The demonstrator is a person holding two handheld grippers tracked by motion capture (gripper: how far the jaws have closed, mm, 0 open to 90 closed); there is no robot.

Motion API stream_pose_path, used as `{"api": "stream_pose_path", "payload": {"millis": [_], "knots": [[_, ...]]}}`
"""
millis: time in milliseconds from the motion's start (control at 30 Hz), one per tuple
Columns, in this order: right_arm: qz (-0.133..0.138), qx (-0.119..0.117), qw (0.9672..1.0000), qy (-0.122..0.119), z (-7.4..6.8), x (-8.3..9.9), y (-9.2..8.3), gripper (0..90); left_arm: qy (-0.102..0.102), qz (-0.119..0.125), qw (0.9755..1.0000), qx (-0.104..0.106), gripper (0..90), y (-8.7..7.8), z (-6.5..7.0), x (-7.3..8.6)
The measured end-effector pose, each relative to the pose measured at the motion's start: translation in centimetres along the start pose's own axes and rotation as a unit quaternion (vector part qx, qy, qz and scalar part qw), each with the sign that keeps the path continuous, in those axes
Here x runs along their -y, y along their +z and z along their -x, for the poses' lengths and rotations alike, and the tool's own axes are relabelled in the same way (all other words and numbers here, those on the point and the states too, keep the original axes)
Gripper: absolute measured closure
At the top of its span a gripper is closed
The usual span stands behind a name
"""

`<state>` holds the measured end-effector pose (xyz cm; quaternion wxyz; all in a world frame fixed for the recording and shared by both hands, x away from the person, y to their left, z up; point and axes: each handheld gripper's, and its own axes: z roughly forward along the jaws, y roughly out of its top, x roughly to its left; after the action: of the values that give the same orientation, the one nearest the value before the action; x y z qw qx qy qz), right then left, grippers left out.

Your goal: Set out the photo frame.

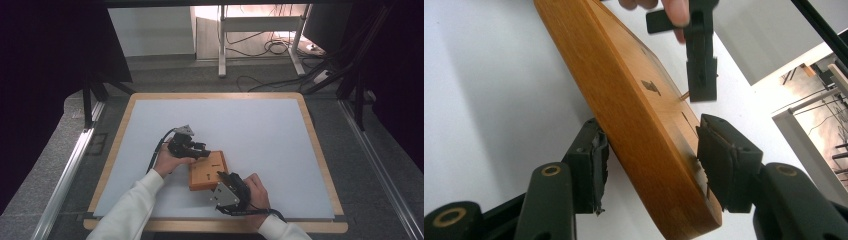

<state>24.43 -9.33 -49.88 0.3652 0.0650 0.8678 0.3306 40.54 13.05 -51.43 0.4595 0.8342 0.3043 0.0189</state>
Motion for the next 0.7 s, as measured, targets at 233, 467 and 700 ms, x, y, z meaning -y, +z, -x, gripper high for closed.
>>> {"api": "stream_pose_path", "payload": {"millis": [233,467,700], "knots": [[-0.003,-0.003,1.0,-0.007,-0.1,-0.1,0.0,48.3,0.005,0.031,0.9991,-0.027,41.5,-2.9,-0.1,0.6],[-0.002,-0.002,0.9999,-0.011,0.1,-0.2,-0.1,49.4,0.0,0.032,0.9988,-0.038,37.5,-4.4,-0.2,1.9],[0.0,-0.002,0.9999,-0.012,0.1,-0.2,-0.1,49.5,0.006,0.02,0.9979,-0.062,34.0,-5.3,0.3,3.1]]}}
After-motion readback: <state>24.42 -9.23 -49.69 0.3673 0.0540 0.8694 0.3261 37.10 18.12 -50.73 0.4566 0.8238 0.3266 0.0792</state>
